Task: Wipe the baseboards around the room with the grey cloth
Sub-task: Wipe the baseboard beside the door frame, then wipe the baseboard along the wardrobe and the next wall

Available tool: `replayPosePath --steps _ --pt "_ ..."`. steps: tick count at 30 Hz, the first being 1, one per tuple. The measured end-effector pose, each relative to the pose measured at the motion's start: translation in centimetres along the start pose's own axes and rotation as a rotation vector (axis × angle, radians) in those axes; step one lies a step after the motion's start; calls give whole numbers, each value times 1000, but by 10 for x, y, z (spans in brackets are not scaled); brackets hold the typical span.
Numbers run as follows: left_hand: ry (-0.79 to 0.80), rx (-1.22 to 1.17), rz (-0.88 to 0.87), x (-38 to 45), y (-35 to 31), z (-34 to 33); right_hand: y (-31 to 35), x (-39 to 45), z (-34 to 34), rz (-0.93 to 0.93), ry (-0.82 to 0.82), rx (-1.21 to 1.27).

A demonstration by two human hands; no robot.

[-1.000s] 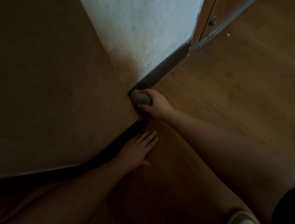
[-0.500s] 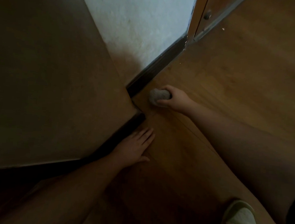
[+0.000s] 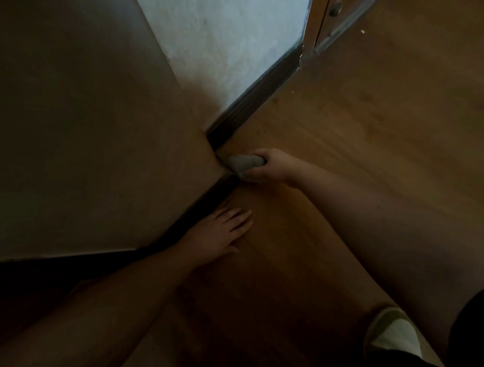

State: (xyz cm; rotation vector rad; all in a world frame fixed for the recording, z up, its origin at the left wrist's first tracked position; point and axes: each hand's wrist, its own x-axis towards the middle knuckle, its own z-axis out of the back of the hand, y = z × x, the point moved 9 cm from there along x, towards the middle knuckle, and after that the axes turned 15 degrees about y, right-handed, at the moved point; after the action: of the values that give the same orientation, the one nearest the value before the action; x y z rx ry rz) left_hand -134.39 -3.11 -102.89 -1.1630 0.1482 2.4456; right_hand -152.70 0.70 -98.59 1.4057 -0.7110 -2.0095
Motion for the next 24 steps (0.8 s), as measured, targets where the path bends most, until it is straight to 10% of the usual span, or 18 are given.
replayPosePath --steps 7,24 --pt "73 56 7 -5 0 5 -30 -26 7 -70 38 -97" --pt "-316 -277 81 -226 -30 200 46 -316 52 -155 -686 259"
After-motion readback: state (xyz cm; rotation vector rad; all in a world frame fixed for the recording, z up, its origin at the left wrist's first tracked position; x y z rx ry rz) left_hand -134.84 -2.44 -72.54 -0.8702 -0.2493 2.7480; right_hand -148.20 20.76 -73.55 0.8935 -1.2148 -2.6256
